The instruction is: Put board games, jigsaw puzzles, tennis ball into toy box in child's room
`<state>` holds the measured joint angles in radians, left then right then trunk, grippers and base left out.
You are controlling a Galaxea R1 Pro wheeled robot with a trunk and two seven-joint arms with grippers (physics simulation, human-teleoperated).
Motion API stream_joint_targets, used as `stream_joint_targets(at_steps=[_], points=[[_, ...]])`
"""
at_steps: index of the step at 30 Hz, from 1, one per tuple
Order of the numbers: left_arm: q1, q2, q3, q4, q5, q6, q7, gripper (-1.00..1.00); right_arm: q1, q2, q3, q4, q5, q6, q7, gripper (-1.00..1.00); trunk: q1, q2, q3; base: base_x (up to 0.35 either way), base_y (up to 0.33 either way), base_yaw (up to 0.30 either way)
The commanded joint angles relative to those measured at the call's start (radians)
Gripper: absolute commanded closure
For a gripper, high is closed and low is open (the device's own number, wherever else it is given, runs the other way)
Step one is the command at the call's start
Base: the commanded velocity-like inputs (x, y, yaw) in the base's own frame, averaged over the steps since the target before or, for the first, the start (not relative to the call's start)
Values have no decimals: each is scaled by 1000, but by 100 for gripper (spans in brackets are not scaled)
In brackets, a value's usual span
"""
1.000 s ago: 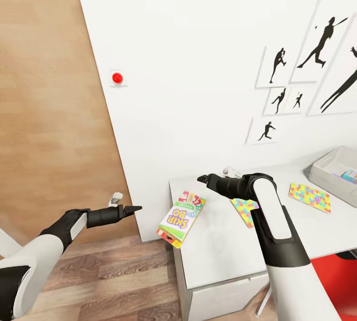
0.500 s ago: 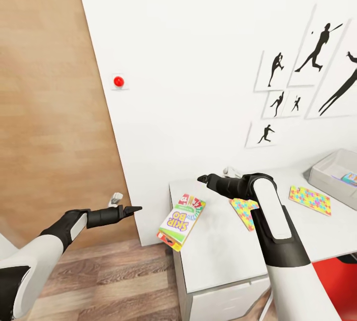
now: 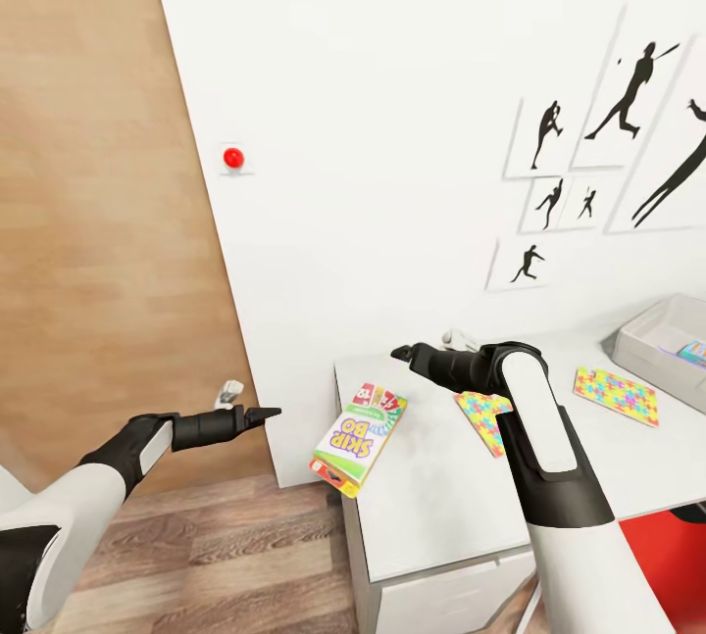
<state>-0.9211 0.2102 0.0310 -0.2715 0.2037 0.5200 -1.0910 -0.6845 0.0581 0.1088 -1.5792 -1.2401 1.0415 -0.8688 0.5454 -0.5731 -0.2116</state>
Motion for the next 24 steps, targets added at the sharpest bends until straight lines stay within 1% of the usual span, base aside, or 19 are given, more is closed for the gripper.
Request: stream_joint_targets(at_steps=[1,11,13,15,16,18,19,23,24], points=[[-1,0,3,0,0,9,-3,-100,-1,0,0,-1,-9,3,-10,-100,4,-9,-5,0,0,0],[-1,3,5,0,1,14,-12,-100,-1,1,2,0,-8,1,-9,-100,43,-79,-36,0,0,0],[-1,4,6,0,1,18,-39,-100,-1,2,1,0,-8,1,-9,-100,50,-93,-43,0,0,0],[-1,11,6,0,-1,32,-97,-100,-1,2,-3,0,-7,0,-11,-100,58,-107,-49,0,0,0],[-1,15,6,0,-1,38,-111,-100,-1,2,-3,0,-8,0,-11,-100,62,-114,-52,0,0,0],[-1,35,6,0,-3,67,-152,-100,-1,3,-5,0,-8,1,-12,-100,69,-128,-58,0,0,0],[-1,40,6,0,-3,76,-158,-100,-1,3,-5,1,-8,1,-12,-100,73,-135,-61,0,0,0],[-3,74,8,-4,-5,158,-183,-100,-1,3,-7,1,-7,1,-12,-100,89,-163,-74,0,0,0],[-4,108,6,-7,-8,193,-192,-100,-1,2,-9,0,-7,0,-10,-100,92,-170,-77,0,0,0]])
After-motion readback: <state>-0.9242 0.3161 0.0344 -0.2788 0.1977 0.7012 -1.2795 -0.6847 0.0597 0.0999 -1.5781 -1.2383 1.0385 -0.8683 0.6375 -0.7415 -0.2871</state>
